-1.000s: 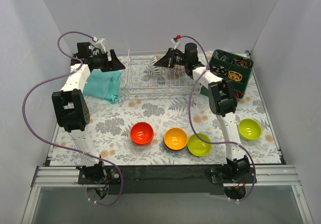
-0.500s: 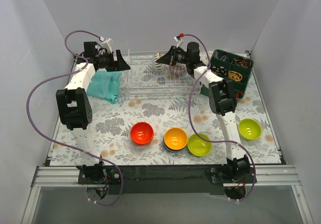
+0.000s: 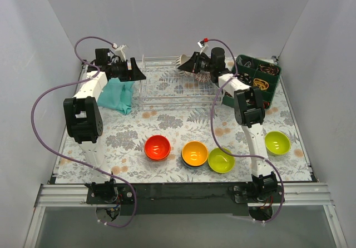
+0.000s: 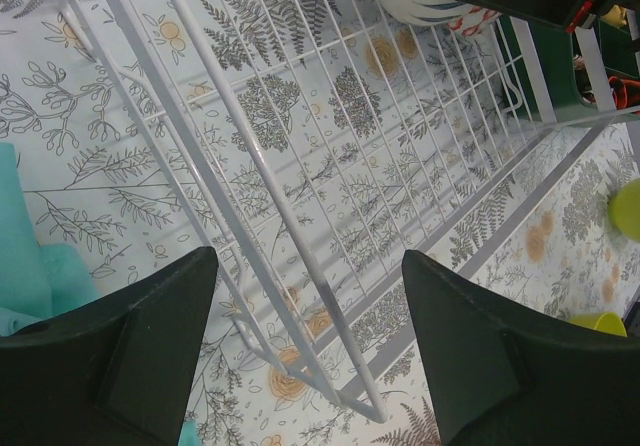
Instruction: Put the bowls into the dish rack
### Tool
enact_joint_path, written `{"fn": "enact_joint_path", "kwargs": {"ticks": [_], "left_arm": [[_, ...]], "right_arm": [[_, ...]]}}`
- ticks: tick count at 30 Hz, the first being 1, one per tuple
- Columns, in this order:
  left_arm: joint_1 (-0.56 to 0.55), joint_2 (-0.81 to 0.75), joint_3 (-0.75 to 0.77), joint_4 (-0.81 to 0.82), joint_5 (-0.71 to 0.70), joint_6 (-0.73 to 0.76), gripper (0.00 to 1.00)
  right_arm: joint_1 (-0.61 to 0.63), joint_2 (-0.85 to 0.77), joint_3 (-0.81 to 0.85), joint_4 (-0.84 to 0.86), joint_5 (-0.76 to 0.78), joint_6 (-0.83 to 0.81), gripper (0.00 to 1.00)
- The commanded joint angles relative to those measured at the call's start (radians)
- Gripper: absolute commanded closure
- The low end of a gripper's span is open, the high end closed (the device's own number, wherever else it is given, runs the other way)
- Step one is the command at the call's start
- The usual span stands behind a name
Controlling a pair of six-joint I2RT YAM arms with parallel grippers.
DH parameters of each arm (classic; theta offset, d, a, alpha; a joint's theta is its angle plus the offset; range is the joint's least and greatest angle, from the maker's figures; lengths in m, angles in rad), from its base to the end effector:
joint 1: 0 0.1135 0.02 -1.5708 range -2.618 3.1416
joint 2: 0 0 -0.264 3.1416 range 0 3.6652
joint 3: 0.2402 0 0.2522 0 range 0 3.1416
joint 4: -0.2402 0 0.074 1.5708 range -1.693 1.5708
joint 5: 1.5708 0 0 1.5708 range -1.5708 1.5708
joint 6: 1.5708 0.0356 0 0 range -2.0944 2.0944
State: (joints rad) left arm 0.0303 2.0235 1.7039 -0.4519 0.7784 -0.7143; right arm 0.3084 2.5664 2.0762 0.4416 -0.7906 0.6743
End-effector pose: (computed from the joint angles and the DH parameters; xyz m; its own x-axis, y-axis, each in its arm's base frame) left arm 0.4586 -0.0111 0.2616 -0.8420 -0.4922 -0.2209 -0.0927 0.5354 -0.8395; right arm 0.5495 0.2016 0.1899 -0.5918 0.2724 -0.7587 -0.6663 0.3644 0.6506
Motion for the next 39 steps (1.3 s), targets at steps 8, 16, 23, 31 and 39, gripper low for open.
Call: {"fn": "enact_joint_path", "kwargs": {"ticks": [8,16,23,31,39], "left_arm": [[-0.001,-0.046,-0.026,0.042,0.032,-0.013,0.25],[-0.003,-0.036,-0.026,0.068,0.042,-0.036,0.25],[-0.003,-0.020,-0.021,0.093,0.047,-0.054,0.25],[-0.003,-0.014,-0.035,0.127,0.068,-0.068,0.25],[-0.004,0.014,-0.013,0.156,0.084,-0.093,0.26]], "right_arm": [[-0.038,-0.075,-0.042,-0.095,0.047,-0.047,0.94],[-0.072,-0.115,-0.094,-0.181,0.096,-0.057,0.87],[-0.097,-0.147,-0.100,-0.216,0.109,-0.100,0.80],[-0.118,-0.213,-0.137,-0.274,0.134,-0.166,0.73],[-0.134,-0.290,-0.148,-0.366,0.186,-0.265,0.60]]}}
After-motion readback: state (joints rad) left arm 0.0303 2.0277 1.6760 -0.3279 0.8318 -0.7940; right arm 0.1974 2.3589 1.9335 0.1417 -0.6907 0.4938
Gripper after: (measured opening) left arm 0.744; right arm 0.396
